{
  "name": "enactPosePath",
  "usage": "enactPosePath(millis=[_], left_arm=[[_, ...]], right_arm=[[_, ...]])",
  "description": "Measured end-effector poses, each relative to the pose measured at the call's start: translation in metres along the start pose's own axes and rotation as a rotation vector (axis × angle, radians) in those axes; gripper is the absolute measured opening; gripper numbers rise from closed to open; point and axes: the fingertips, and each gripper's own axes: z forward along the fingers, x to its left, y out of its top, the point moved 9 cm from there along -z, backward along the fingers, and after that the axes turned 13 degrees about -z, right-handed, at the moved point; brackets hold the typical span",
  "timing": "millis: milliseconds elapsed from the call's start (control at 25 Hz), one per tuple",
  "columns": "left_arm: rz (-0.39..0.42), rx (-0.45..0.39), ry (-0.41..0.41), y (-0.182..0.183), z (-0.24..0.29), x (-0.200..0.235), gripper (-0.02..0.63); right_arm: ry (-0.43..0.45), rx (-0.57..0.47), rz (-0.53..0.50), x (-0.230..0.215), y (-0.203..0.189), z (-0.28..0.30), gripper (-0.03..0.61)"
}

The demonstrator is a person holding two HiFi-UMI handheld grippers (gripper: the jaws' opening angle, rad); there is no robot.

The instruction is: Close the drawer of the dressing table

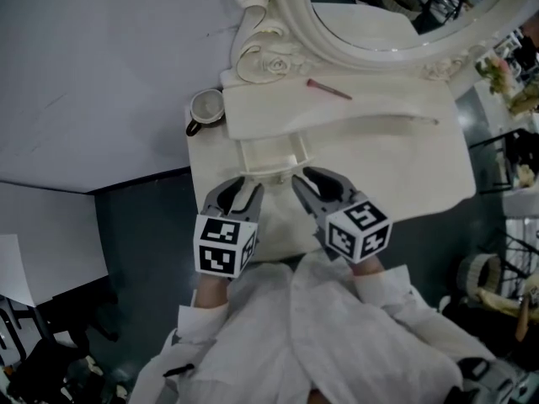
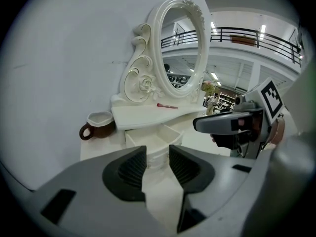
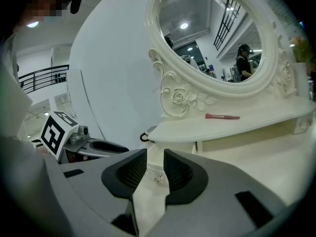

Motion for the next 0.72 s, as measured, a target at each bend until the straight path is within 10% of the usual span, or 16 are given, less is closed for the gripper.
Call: enactPosePath(millis=[720], left_arm=[[-0.007, -0.002, 0.097, 0.0, 0.017, 0.014, 0.149]], right_arm=[[0.018, 0.07, -0.07, -0.038, -0.006, 0.008, 0.101]])
